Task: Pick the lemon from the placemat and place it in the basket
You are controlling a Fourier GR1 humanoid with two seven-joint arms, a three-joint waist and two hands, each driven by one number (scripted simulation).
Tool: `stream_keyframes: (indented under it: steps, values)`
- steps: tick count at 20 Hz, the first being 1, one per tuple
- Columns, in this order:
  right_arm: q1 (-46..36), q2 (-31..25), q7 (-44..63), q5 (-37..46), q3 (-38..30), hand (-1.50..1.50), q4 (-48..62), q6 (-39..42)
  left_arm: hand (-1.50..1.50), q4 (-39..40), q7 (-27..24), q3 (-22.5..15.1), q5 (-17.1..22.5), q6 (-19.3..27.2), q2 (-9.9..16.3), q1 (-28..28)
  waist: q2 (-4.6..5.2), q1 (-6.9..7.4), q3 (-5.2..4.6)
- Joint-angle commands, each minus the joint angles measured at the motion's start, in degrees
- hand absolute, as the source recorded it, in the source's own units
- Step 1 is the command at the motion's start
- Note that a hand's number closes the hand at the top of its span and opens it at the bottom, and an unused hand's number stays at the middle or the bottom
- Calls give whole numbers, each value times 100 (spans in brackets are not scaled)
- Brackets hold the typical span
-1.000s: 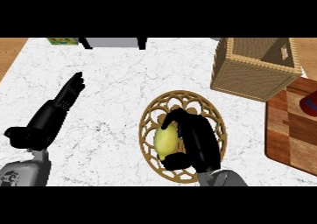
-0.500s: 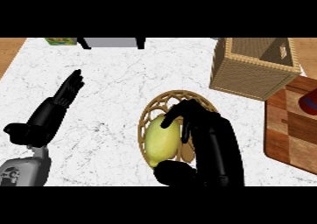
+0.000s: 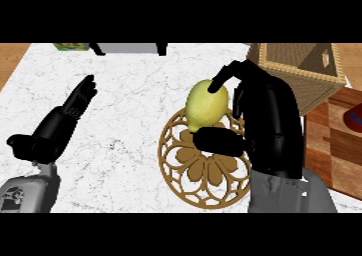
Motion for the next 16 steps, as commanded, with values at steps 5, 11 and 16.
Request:
stream_keyframes:
  steps: [5, 11, 16]
  values:
    - [-1257, -152, -191, 176, -1402, 150, 1393, -367, 0, -36, -245, -110, -119, -56, -42, 261, 10, 39, 0]
    - [-1876, -668, -987, -216, -2476, 150, 2557, -1086, 0, 171, -183, -94, -134, 42, -154, 8, 28, 46, 2]
    - [-1924, -1019, -1350, -459, -2744, 150, 3044, -1052, 0, 312, -287, 56, -113, 6, -78, -3, 14, 4, 1]
